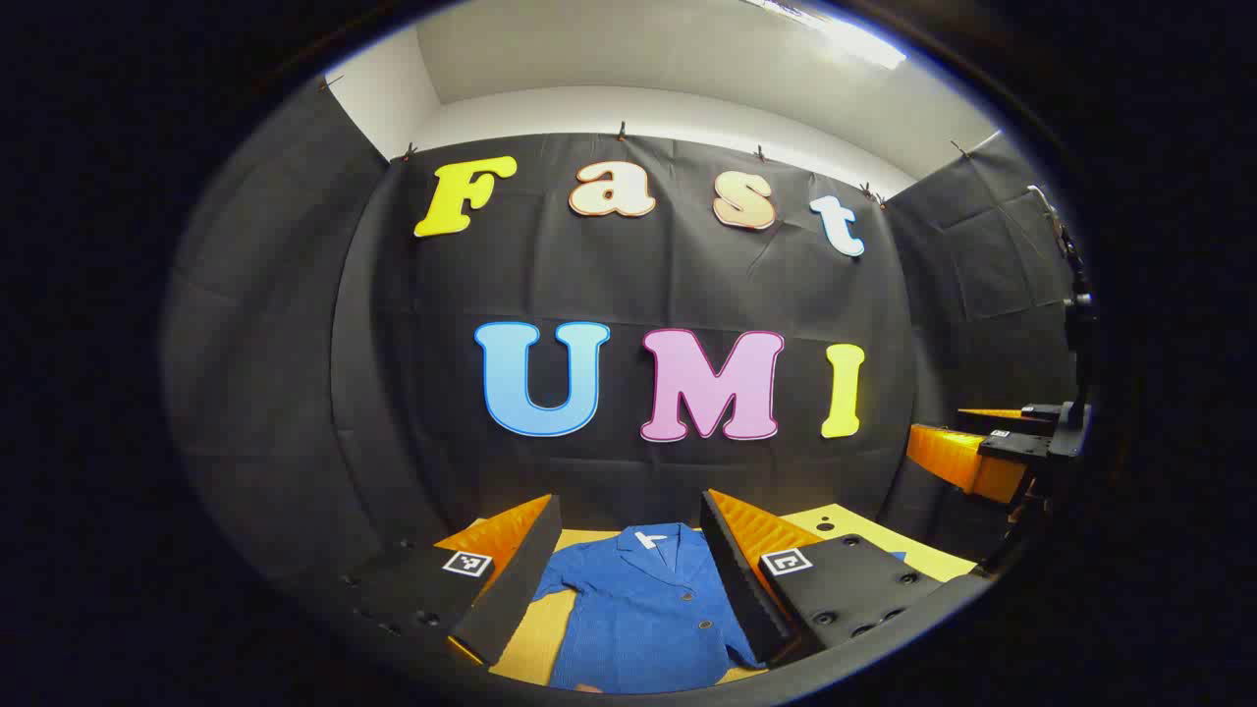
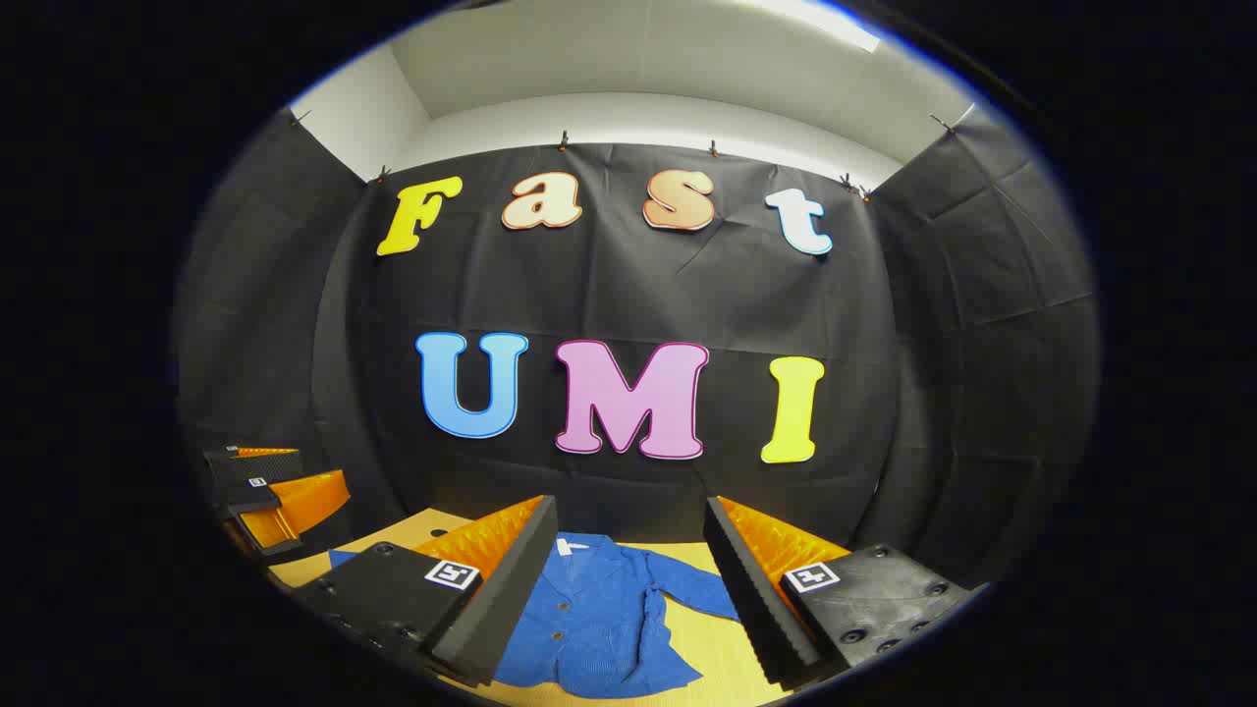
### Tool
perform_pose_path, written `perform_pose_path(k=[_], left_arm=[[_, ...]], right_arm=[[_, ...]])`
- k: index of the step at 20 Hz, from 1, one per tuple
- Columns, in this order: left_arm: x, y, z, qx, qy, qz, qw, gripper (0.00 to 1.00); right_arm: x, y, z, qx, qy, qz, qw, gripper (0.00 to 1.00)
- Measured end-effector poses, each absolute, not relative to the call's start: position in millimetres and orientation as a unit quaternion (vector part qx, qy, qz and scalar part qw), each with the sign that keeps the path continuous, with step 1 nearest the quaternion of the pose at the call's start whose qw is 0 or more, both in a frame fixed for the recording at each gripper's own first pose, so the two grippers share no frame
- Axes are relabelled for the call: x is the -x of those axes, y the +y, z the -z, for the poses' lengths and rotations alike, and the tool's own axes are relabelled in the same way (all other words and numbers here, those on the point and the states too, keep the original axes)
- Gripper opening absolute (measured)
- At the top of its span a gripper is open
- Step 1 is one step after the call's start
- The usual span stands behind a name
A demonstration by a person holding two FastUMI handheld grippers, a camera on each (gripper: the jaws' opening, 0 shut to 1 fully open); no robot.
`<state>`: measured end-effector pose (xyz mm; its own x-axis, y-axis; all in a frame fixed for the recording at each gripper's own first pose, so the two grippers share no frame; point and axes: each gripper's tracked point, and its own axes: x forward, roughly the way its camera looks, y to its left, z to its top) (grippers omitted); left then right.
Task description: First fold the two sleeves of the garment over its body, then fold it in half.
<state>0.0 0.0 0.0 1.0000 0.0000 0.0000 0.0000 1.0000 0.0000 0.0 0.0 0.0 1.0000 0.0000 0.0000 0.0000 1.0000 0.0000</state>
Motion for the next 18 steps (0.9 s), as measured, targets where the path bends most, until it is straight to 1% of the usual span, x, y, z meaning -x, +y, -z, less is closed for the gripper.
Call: perform_pose_path(k=[4,5,6,8,9,10,11,12,18], left_arm=[[8,-6,-2,0.001,-0.004,0.008,1.000,0.82],[9,-7,-4,0.004,-0.005,0.010,1.000,0.82],[10,-7,-4,0.006,-0.008,0.011,1.000,0.82],[9,-6,-5,0.006,-0.011,0.008,1.000,0.81],[8,-6,-5,0.003,-0.011,0.007,1.000,0.82],[7,-5,-5,0.000,-0.010,0.007,1.000,0.82],[6,-4,-5,-0.002,-0.009,0.005,1.000,0.81],[6,-3,-5,-0.003,-0.008,0.004,1.000,0.82],[0,3,-4,0.001,-0.007,0.002,1.000,0.82]], right_arm=[[3,1,1,-0.002,-0.001,-0.004,1.000,0.96],[4,0,2,-0.002,0.000,-0.003,1.000,0.99],[4,-2,4,-0.005,0.003,-0.001,1.000,0.96],[3,-5,5,-0.017,0.006,0.004,1.000,0.94],[2,-7,5,-0.022,0.006,0.007,1.000,0.96],[1,-9,6,-0.023,0.007,0.009,1.000,0.96],[0,-9,6,-0.023,0.007,0.010,1.000,0.94],[0,-9,6,-0.022,0.006,0.010,1.000,0.96],[-4,-6,3,-0.017,0.000,0.009,1.000,0.96]])
